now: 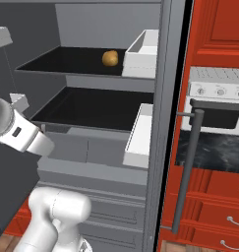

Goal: Place the cold items (potato and mushroom) from the fridge in one tupperware on the dining counter. Place the warm items (hot dog and kebab skewer) in the stove area in another tupperware.

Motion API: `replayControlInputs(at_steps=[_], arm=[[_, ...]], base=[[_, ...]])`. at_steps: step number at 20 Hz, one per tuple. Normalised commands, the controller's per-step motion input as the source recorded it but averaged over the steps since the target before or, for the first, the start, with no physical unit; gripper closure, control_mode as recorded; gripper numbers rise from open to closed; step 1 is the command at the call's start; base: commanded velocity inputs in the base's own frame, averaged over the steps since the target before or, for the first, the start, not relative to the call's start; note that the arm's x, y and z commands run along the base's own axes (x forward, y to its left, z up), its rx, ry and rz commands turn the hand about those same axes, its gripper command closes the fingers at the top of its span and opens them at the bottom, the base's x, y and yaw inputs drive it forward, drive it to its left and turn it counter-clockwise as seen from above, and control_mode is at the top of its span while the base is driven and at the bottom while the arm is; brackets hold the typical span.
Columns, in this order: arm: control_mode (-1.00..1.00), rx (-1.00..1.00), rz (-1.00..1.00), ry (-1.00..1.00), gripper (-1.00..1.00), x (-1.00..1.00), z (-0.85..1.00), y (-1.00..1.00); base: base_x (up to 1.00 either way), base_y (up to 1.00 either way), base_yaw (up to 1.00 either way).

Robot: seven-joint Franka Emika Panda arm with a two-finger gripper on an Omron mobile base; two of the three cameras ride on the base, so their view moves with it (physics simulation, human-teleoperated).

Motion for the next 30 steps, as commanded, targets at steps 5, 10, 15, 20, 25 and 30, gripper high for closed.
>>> replayControlInputs(at_steps=[5, 10, 15, 20, 25, 30], arm=[[1.00, -0.01, 0.00, 0.00, 1.00, -0.12, -0.06, 0.01], [1.00, 0.00, 0.00, 0.00, 1.00, 0.00, 0.00, 0.00], [1.00, 0.00, 0.00, 0.00, 1.00, 0.00, 0.00, 0.00], [1.00, 0.00, 0.00, 0.00, 1.00, 0.00, 0.00, 0.00], [1.00, 0.00, 0.00, 0.00, 1.00, 0.00, 0.00, 0.00], [1.00, 0.00, 0.00, 0.00, 1.00, 0.00, 0.00, 0.00]], base=[[-0.11, 0.01, -0.01], [-0.69, 0.27, -0.20], [-0.67, 0.38, -0.33], [-0.63, 0.36, -0.46], [-0.65, 0.21, -0.55], [-0.59, 0.02, -0.62]])
